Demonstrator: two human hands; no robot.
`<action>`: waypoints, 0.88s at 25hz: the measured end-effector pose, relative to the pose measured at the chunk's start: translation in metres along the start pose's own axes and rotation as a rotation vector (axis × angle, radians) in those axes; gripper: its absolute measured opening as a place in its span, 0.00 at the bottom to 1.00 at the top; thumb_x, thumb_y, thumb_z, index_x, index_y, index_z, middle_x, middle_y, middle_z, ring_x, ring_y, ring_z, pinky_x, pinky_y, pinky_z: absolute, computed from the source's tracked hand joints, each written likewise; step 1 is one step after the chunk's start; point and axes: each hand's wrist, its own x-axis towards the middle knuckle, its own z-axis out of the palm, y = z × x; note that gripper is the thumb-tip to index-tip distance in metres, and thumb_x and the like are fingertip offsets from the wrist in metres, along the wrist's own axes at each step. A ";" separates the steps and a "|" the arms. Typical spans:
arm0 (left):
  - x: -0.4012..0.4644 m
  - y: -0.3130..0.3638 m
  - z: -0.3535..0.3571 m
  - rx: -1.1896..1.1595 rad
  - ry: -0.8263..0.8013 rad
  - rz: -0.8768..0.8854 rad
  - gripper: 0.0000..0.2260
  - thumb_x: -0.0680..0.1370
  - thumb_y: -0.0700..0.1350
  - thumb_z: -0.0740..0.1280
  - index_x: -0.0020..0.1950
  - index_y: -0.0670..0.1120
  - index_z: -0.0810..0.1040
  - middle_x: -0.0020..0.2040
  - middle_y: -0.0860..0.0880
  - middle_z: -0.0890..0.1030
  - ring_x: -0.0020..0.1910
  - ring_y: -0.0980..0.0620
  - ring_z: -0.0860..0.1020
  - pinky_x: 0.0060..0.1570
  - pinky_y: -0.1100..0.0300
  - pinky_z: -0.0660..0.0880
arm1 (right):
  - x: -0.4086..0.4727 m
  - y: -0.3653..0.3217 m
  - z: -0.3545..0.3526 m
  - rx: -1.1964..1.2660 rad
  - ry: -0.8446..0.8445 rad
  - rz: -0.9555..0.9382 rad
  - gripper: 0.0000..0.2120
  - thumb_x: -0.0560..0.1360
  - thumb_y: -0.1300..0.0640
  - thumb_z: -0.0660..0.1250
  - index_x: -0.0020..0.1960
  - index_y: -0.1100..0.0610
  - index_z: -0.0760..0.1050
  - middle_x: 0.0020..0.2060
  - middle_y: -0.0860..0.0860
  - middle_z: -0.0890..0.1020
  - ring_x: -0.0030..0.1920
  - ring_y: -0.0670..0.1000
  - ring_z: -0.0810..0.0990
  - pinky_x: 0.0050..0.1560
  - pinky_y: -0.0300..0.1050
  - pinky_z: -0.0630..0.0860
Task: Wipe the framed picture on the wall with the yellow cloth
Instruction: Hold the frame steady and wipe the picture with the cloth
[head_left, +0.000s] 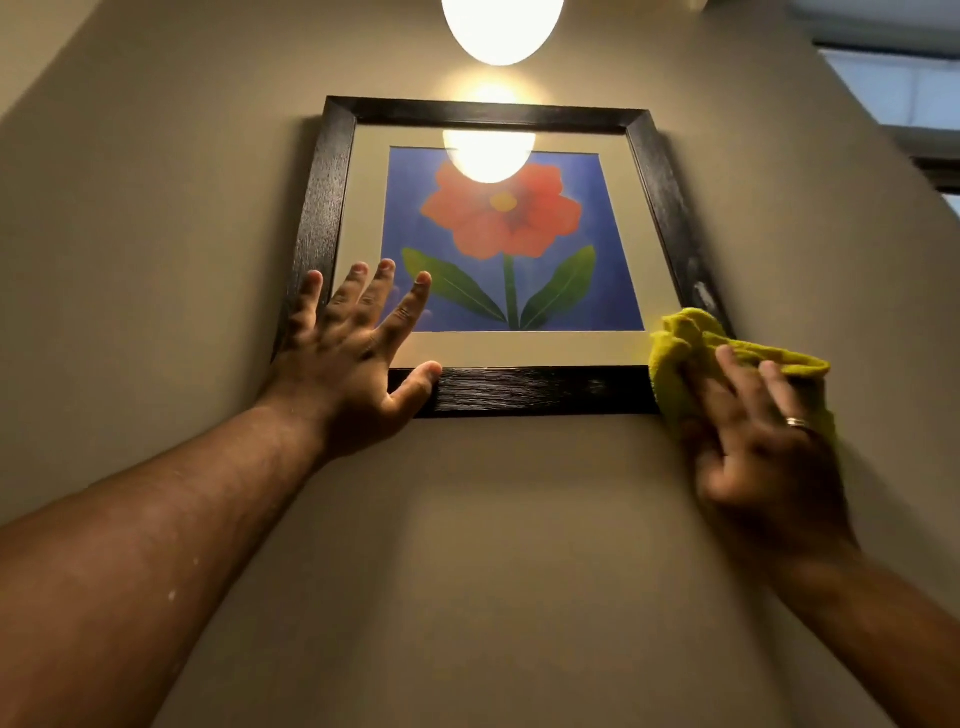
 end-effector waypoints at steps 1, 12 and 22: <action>0.001 0.000 -0.001 0.003 -0.005 0.001 0.36 0.72 0.68 0.44 0.77 0.59 0.39 0.81 0.45 0.45 0.80 0.46 0.44 0.76 0.40 0.37 | 0.004 -0.012 -0.001 0.013 -0.001 -0.001 0.25 0.71 0.55 0.59 0.68 0.54 0.72 0.71 0.56 0.70 0.69 0.68 0.66 0.69 0.64 0.65; 0.000 0.004 -0.005 0.019 -0.036 -0.015 0.35 0.72 0.68 0.44 0.77 0.60 0.38 0.81 0.46 0.45 0.80 0.47 0.44 0.76 0.41 0.36 | 0.014 -0.011 -0.016 -0.129 -0.013 -0.014 0.24 0.72 0.43 0.57 0.62 0.53 0.75 0.63 0.57 0.77 0.57 0.65 0.75 0.55 0.57 0.73; 0.000 0.003 -0.004 0.010 -0.041 -0.010 0.35 0.73 0.68 0.44 0.77 0.60 0.38 0.81 0.46 0.46 0.80 0.47 0.44 0.76 0.40 0.37 | 0.014 -0.012 -0.003 -0.110 -0.037 -0.171 0.30 0.70 0.36 0.54 0.64 0.52 0.73 0.60 0.58 0.77 0.54 0.65 0.75 0.51 0.56 0.74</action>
